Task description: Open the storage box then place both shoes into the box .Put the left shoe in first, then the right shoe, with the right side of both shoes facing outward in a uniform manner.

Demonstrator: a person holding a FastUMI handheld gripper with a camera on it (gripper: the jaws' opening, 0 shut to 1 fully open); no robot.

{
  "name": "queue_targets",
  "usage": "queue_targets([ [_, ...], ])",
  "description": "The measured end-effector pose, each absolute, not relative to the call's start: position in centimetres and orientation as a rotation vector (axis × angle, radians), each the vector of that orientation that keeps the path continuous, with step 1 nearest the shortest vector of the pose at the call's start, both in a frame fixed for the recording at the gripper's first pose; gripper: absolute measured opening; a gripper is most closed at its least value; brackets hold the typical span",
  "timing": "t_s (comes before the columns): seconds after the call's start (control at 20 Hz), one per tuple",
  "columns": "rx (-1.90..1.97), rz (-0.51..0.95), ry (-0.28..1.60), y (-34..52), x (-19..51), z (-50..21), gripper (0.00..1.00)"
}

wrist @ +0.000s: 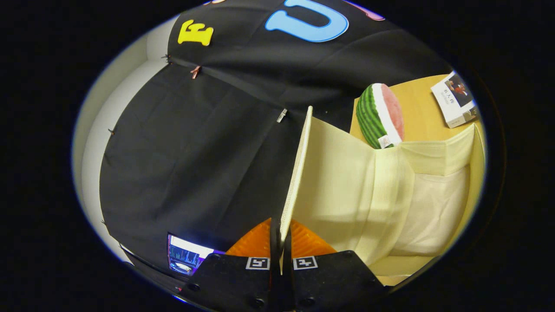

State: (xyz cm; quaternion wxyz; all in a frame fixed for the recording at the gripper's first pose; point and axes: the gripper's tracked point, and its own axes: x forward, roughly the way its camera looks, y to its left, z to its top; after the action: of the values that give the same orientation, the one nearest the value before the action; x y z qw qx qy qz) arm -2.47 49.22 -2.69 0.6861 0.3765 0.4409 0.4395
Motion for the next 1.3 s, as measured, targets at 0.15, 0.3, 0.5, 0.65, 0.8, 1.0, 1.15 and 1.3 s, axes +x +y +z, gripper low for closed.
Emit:
queue_targets([
  [0.15,0.806,0.970,1.014,51.4,-2.9,-4.2,0.05],
  [0.3,0.811,0.963,1.011,52.9,-2.6,-4.5,0.07],
  [0.5,0.763,0.930,0.949,51.5,-1.6,-4.5,0.71],
  [0.65,0.679,0.883,0.818,46.9,0.3,-3.6,0.98],
  [0.8,0.577,0.804,0.650,39.7,3.0,-1.9,0.98],
  [1.0,0.464,0.663,0.506,29.1,5.7,-0.4,0.98],
  [1.15,0.369,0.562,0.478,21.9,6.9,-1.8,0.97],
  [1.3,0.329,0.461,0.462,15.7,6.8,-3.4,0.98],
])
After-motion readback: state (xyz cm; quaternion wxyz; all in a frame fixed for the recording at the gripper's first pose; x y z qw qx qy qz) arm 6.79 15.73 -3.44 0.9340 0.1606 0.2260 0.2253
